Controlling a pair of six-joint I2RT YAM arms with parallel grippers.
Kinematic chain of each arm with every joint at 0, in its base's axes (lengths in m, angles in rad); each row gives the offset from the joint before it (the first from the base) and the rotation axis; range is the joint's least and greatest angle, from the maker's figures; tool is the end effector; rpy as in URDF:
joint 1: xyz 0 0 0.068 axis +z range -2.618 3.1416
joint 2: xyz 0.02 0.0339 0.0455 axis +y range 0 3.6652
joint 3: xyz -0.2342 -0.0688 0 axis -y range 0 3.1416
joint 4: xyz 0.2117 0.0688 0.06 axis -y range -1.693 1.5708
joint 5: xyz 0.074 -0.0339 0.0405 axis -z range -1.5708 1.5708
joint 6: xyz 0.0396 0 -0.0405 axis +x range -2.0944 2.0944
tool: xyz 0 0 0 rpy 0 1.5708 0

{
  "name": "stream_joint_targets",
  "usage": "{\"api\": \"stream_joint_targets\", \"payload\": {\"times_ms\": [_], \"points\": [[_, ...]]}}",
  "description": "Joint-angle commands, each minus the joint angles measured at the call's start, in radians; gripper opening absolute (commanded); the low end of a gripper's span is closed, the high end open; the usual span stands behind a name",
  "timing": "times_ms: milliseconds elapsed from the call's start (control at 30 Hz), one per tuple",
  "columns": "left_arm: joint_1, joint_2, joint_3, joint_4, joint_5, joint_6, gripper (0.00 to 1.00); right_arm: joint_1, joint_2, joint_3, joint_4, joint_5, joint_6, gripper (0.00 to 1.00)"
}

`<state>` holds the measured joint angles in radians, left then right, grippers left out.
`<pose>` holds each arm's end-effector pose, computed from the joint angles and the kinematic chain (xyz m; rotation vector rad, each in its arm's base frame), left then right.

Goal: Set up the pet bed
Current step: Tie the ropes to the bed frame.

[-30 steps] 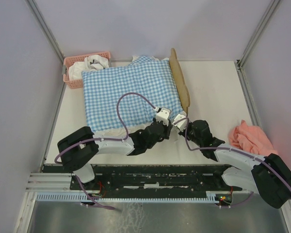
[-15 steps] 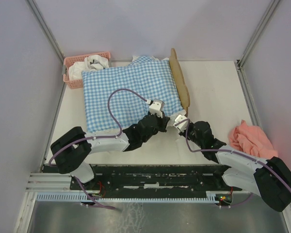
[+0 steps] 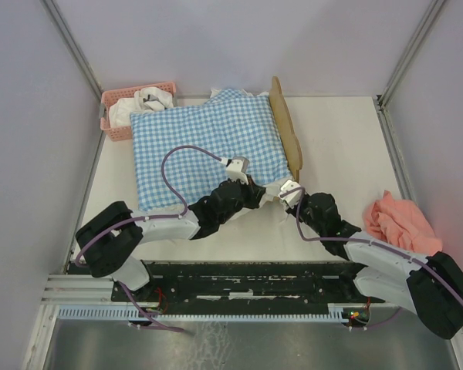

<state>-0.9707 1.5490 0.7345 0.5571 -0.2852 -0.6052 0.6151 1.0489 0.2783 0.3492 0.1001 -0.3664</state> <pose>0.1855 -0.2513 0.2063 0.1379 1.8976 -0.8418 0.1660 0.1124 0.1657 -0.8807 1.7850 0.0609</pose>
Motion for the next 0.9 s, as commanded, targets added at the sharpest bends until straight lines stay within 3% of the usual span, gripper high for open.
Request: {"api": "stream_joint_targets", "payload": {"times_ms": [0,433,567,733,867], "points": [[0.014,-0.001,-0.006,0.068,0.028,-0.098,0.05,-0.002,-0.017,0.070,0.022,0.055,0.031,0.02],[0.042,-0.031,-0.024,0.043,0.053,-0.146,0.06,0.000,-0.008,0.053,0.088,-0.064,-0.004,0.02],[0.051,-0.038,-0.037,0.046,0.052,-0.157,0.07,0.000,-0.055,0.037,0.022,-0.140,-0.062,0.02],[0.057,-0.025,-0.018,0.030,0.068,-0.160,0.07,0.000,-0.168,-0.105,0.149,-0.174,-0.152,0.02],[0.059,-0.025,-0.012,0.028,0.071,-0.165,0.08,0.001,-0.134,-0.063,0.082,-0.152,-0.200,0.02]]}}
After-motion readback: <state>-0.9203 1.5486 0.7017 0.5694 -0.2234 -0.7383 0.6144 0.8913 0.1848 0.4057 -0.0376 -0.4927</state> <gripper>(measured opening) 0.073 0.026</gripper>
